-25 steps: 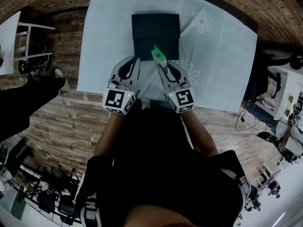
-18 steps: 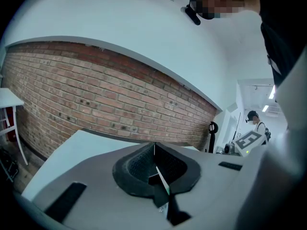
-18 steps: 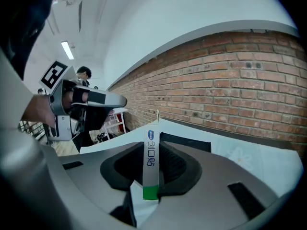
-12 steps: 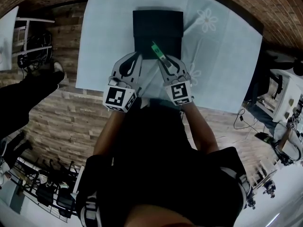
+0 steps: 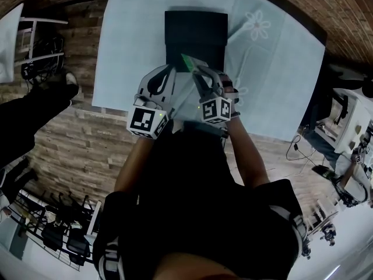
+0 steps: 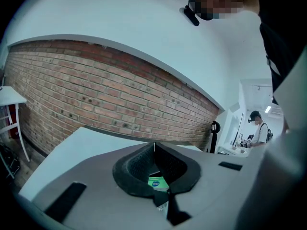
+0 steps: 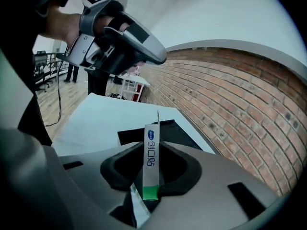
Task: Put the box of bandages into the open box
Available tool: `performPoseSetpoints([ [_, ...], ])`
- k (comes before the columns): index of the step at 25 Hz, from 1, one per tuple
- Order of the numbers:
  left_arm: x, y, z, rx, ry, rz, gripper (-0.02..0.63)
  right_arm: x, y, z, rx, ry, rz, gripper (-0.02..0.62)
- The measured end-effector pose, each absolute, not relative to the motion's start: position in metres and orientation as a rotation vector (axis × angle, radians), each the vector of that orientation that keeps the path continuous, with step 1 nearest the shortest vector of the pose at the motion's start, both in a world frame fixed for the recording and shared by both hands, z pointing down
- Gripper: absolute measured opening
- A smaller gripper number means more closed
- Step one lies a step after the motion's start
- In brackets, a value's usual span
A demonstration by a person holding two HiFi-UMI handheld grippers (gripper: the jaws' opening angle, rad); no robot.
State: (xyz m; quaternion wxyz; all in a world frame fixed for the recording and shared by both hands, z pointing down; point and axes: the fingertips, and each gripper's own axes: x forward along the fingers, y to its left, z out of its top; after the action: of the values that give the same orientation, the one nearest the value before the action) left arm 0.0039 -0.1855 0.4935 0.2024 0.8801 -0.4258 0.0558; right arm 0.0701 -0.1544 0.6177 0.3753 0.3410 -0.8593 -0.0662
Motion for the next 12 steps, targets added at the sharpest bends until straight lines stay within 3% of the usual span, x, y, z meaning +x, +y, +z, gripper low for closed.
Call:
performPoseSetpoints([
  [12,0.004,-0.184,0.499,2.442,-1.195,0.164,0.035,0.076,-0.174,0.657,0.718,-2.078,-0.243,0.109],
])
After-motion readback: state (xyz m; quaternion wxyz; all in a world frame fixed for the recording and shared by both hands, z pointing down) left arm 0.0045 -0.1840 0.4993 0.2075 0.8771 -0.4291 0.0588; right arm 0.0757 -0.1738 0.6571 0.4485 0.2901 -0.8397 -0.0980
